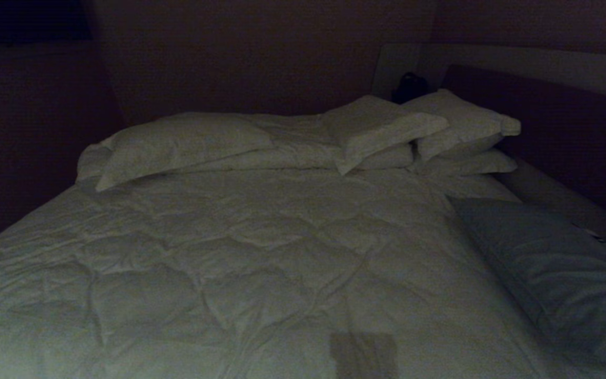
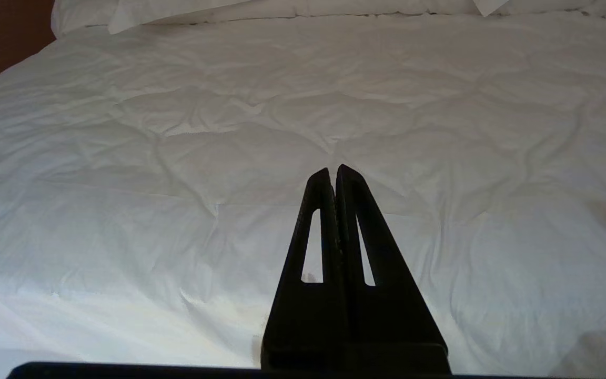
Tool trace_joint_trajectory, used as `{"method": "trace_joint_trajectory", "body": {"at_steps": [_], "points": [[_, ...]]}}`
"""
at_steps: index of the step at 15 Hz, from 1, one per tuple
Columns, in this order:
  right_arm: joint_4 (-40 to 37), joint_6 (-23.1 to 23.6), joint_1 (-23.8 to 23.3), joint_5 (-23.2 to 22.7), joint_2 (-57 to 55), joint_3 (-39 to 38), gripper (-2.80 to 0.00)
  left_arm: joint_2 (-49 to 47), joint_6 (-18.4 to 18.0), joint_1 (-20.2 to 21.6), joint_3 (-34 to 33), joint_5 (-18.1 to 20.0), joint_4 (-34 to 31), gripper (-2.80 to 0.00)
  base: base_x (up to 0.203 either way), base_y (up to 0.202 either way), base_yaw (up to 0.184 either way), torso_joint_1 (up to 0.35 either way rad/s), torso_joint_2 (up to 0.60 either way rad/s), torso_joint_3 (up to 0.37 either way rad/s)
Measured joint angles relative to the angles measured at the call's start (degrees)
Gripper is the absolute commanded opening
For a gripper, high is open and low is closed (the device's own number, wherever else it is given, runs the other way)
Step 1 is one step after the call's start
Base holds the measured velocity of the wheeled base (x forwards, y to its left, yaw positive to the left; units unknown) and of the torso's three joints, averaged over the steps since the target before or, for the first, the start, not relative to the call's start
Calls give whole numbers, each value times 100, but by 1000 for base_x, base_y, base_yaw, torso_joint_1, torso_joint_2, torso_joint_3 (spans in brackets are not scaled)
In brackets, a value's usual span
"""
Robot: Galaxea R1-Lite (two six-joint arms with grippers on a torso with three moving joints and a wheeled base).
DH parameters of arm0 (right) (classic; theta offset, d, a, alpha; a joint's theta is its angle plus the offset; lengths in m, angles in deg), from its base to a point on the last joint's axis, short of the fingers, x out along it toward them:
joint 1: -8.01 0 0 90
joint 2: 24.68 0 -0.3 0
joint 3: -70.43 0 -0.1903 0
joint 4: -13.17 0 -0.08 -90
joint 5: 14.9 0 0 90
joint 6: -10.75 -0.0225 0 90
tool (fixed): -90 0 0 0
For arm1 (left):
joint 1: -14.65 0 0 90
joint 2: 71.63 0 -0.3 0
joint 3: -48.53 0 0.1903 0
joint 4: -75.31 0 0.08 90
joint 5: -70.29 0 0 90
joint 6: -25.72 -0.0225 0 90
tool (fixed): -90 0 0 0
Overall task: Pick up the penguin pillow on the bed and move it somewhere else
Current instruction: Pick up the pillow
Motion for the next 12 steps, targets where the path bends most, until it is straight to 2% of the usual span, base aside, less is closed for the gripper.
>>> {"method": "trace_joint_trajectory", "body": {"at_steps": [4, 8, 12], "points": [[137, 0, 9, 23, -1250, 362, -280, 0, -2, 0, 0, 0, 0, -280, 0, 0, 0, 0, 0, 0], [624, -20, -42, 46, -2432, 545, -280, 0, -2, 0, 0, 0, 0, -280, 0, 0, 0, 0, 0, 0], [1068, -105, -425, 135, -3767, 1008, -280, 0, -2, 0, 0, 0, 0, -280, 0, 0, 0, 0, 0, 0]]}}
